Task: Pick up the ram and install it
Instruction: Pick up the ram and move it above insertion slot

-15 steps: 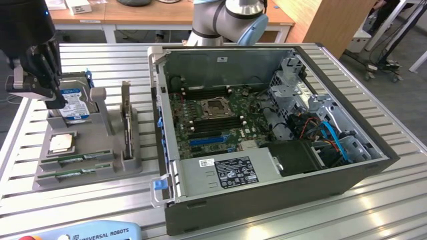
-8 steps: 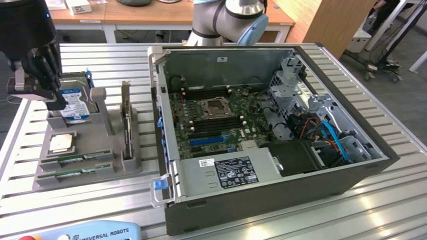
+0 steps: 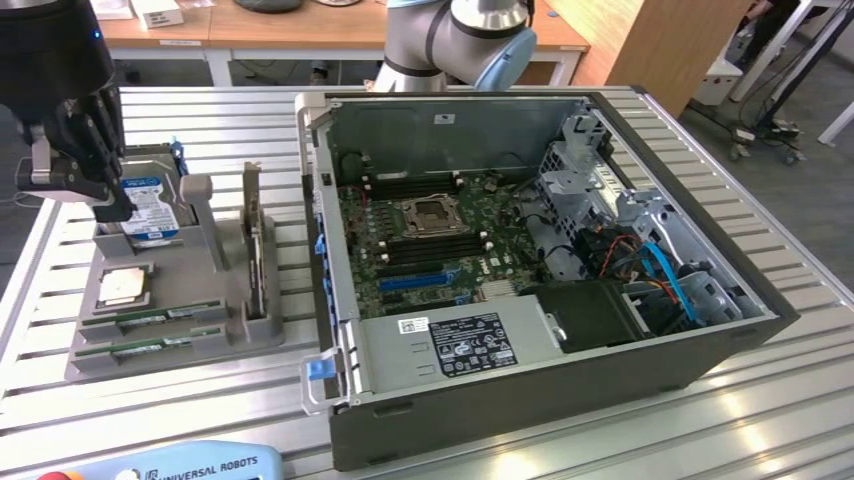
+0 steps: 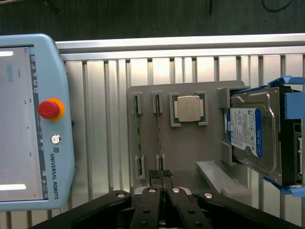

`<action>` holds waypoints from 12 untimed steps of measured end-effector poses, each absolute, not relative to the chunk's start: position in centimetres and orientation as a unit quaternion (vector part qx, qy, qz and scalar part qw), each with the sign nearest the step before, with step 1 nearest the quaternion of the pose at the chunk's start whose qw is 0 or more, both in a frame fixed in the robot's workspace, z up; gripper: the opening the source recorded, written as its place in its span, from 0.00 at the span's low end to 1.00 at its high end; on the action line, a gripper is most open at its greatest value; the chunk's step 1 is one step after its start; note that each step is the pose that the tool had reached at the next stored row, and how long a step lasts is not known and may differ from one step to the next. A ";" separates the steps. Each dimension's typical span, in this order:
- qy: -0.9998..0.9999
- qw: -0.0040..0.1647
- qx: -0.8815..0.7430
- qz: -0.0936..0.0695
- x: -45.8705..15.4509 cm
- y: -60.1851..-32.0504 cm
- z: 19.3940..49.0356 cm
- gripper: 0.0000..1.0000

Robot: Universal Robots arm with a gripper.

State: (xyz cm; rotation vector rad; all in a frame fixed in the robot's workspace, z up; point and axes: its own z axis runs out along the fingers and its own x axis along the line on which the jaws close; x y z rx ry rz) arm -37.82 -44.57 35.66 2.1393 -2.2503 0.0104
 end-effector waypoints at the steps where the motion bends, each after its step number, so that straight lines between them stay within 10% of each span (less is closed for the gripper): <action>1: -0.725 0.018 0.689 0.003 -37.8 -44.6 35.7 0.10; 12: -0.725 0.018 0.689 0.003 -37.8 -44.6 35.7 0.29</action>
